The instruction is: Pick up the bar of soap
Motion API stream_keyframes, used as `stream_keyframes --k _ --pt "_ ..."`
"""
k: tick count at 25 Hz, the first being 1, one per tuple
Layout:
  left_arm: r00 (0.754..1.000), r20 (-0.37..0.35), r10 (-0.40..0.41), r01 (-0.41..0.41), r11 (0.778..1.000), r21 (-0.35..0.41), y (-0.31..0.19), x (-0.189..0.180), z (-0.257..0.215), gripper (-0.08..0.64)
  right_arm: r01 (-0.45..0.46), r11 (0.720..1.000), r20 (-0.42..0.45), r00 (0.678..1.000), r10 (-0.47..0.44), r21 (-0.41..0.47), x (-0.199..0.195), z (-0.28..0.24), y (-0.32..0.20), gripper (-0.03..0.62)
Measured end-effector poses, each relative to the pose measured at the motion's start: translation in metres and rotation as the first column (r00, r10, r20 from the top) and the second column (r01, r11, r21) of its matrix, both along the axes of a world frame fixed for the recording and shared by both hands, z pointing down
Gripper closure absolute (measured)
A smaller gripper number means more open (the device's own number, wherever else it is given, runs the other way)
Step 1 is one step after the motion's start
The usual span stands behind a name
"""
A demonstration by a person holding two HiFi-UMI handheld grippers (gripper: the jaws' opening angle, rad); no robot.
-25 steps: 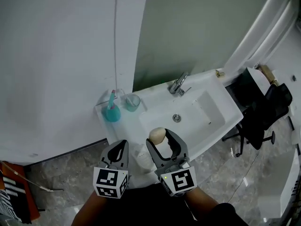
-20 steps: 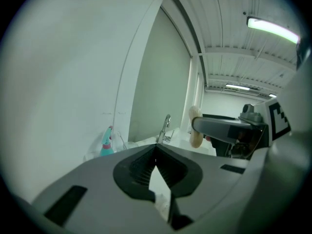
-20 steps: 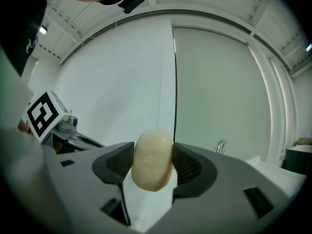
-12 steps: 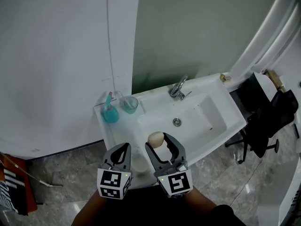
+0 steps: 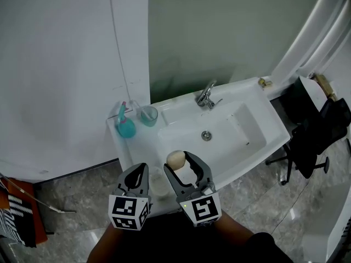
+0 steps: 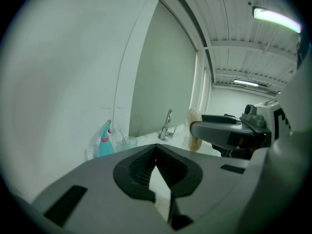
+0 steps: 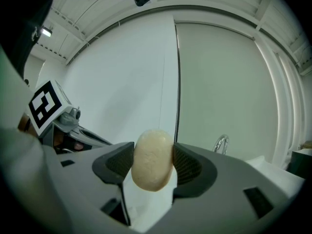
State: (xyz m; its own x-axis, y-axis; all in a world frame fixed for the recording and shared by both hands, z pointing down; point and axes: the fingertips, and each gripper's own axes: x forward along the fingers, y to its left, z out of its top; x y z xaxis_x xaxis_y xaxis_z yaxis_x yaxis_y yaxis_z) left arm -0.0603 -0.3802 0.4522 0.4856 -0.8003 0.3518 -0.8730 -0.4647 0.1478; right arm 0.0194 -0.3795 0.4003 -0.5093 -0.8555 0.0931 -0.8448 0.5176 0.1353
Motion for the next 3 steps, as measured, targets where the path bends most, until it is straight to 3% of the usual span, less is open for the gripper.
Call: stream_keyframes --k 3 --pt "1.000 0.004 -0.008 0.008 1.000 -0.002 0.0020 0.0018 0.0014 0.552 0.008 1.000 0.006 1.000 -0.008 -0.006 0.0019 0.0018 0.0014 0.328"
